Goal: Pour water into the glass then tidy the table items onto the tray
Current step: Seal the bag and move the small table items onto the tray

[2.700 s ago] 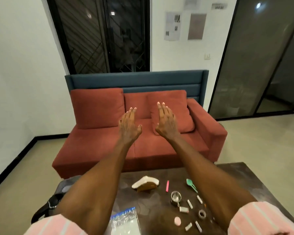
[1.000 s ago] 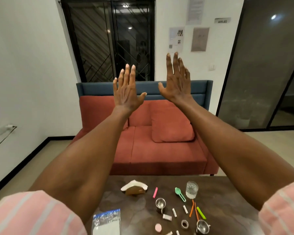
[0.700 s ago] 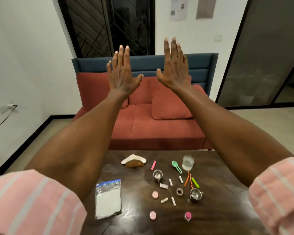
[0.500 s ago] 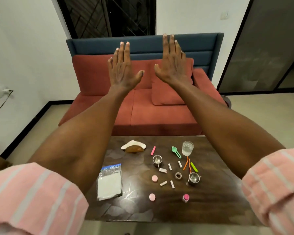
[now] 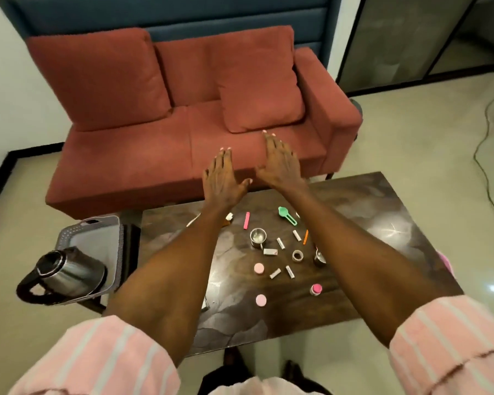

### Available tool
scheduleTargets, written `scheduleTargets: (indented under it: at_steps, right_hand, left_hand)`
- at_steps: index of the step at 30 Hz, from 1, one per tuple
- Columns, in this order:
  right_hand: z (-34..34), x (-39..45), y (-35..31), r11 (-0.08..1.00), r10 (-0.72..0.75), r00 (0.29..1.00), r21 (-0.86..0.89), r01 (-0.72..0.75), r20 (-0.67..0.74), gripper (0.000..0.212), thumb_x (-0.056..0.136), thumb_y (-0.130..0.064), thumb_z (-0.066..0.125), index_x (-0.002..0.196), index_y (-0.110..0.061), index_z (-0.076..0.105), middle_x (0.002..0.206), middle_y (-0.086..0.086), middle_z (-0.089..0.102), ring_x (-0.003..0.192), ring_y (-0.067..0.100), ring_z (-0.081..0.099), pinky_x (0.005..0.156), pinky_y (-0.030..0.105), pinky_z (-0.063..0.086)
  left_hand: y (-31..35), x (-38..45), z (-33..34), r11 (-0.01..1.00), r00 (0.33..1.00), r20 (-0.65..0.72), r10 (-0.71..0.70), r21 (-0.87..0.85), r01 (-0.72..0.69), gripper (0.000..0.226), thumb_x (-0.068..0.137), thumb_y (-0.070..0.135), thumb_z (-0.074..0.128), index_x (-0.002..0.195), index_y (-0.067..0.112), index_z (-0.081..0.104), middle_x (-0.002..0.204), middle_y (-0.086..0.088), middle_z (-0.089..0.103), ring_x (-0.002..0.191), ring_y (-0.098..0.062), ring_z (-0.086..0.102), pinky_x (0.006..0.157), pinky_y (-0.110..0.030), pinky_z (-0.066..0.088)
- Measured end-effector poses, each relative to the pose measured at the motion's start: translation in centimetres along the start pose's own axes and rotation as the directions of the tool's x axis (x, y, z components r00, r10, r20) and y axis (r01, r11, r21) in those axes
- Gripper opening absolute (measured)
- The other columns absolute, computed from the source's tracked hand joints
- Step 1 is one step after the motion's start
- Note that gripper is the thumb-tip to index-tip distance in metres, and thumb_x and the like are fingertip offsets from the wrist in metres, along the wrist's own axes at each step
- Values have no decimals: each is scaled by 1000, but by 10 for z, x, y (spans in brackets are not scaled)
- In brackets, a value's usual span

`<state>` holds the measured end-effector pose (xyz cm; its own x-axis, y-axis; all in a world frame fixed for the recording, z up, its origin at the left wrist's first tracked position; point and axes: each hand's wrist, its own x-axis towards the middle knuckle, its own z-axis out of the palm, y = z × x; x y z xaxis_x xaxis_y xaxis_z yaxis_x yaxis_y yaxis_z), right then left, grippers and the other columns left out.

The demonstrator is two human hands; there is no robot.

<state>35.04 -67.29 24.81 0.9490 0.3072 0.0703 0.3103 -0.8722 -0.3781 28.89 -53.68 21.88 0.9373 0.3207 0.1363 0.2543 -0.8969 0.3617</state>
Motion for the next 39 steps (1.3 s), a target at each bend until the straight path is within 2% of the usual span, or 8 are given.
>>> scheduleTargets:
  at_steps: [8,11,15,20,24,29,35,39]
  right_hand:
    - [109,-46,73,968,245,959,23,-250,140,87,82,-31,65,155,-20,20,157,9,33,139,33,37,108,48,36]
    - [145,-68,105,942,325,920,8,-335,218,84,84,-33,65,154,-20,20,157,8,32,142,34,32,113,48,33]
    - [182,-92,155,893,427,861,22,-449,277,80,85,-33,65,152,-16,25,157,10,31,142,35,31,112,47,34]
    - [214,-129,212,700,702,678,-41,-713,219,65,80,-31,68,136,-16,40,138,14,45,128,36,44,102,47,42]
    - [235,-145,244,621,776,594,-97,-777,212,70,79,-29,68,141,-18,37,137,18,44,125,39,43,102,47,41]
    - [259,-141,268,641,753,609,-65,-765,248,59,87,-23,66,141,-19,43,131,18,48,123,38,46,102,45,41]
    - [274,-132,285,636,761,604,-87,-767,237,28,92,-24,62,110,-4,67,118,20,61,116,39,54,97,45,43]
    - [273,-135,292,704,700,684,-39,-709,204,24,90,-17,61,111,-11,72,111,21,66,108,40,57,88,42,45]
  left_hand:
    - [-34,-33,118,1000,960,280,-7,-15,12,85,81,45,68,148,14,27,157,-7,29,140,-29,33,108,-50,32]
    - [-41,-46,154,1000,930,367,-29,10,28,84,80,41,70,146,12,29,152,-10,36,137,-32,37,106,-48,36]
    - [-47,-57,198,993,887,450,-98,-9,114,71,80,41,71,137,13,40,139,-10,47,120,-35,52,93,-47,47]
    - [-46,-58,248,958,822,524,-225,-37,286,55,84,36,67,131,17,44,133,-9,49,118,-33,54,89,-45,47]
    - [-39,-55,286,932,801,535,-271,-64,358,51,86,31,66,132,17,46,125,-13,52,115,-36,54,87,-46,47]
    - [-35,-55,321,897,776,526,-349,-53,439,45,87,26,65,130,18,52,130,-15,49,115,-37,54,88,-44,48]
    - [-39,-56,343,872,776,476,-414,-36,488,33,89,24,62,121,18,59,126,-12,49,108,-36,57,85,-45,49]
    - [-42,-49,352,853,802,422,-424,-112,510,25,90,16,62,113,6,65,114,-19,54,102,-38,57,86,-40,46]
